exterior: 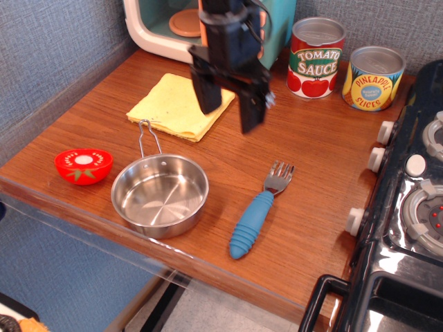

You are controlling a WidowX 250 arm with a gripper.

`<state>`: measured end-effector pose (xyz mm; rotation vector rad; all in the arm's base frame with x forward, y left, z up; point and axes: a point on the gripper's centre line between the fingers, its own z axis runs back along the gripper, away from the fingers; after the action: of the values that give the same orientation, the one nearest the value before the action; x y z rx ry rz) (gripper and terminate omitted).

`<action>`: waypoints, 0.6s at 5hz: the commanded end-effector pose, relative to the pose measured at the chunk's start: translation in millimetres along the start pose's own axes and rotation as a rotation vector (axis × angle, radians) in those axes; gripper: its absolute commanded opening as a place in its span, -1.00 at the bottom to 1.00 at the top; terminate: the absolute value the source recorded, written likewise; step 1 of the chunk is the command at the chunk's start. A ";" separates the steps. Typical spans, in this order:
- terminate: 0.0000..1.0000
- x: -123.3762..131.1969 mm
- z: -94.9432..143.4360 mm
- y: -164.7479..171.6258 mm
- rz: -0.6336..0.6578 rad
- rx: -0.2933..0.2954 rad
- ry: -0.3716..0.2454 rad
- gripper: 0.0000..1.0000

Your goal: Place the blue spoon on the yellow rag.

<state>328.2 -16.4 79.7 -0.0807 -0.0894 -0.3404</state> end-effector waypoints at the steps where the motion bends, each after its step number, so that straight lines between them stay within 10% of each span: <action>1: -1.00 -24.6 -22.1 -45.7 -0.027 0.074 0.002 1.00; 3: -1.00 -30.0 -42.4 -50.4 0.015 0.176 -0.003 1.00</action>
<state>287.4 -58.6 28.6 0.0937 -0.0903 -0.3110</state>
